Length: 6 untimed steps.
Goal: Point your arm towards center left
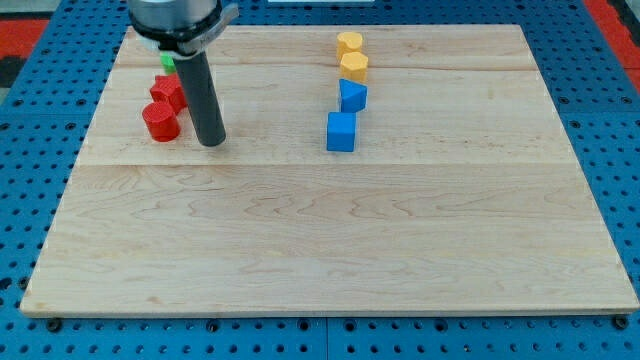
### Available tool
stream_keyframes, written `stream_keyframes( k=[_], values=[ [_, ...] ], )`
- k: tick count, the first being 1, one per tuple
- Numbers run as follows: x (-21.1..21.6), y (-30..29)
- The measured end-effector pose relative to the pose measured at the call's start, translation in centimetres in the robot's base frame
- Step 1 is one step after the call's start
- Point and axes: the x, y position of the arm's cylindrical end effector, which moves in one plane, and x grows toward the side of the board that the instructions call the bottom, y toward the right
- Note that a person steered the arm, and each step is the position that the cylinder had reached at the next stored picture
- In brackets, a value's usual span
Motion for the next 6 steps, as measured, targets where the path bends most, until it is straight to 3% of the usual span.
stream_keyframes(
  k=[2, 3, 5, 6],
  values=[
    [6.7, -2.4],
    [4.7, -5.2],
    [-5.1, -14.5],
    [-13.3, -14.5]
  ],
)
